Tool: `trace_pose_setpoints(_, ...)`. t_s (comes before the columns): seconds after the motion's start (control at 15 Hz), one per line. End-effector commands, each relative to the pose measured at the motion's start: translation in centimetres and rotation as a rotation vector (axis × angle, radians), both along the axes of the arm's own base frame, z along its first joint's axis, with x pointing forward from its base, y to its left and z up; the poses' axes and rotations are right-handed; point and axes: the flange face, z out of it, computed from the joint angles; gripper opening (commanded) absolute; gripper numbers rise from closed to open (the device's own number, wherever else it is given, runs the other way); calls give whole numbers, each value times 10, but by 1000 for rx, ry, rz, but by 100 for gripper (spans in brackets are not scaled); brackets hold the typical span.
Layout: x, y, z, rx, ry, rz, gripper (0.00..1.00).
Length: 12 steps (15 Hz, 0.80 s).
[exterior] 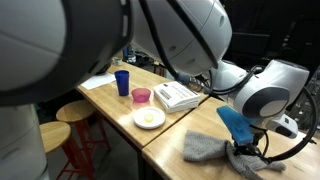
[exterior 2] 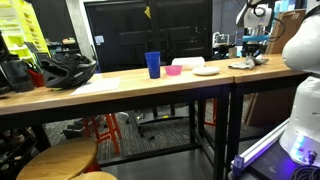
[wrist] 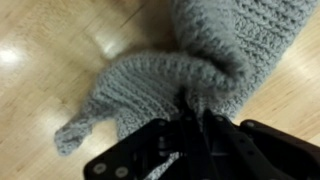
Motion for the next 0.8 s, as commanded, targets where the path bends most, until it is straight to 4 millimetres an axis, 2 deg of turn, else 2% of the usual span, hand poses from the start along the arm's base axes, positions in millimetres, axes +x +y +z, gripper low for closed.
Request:
trace_pose_setpoints(0.0,18,4,-16,-6,35,41,2)
trace_pose_setpoints(0.27,29,14,-13,-30,49,97,2)
trace_pose_setpoints(0.73,49,44,-9,-86,85,213,2)
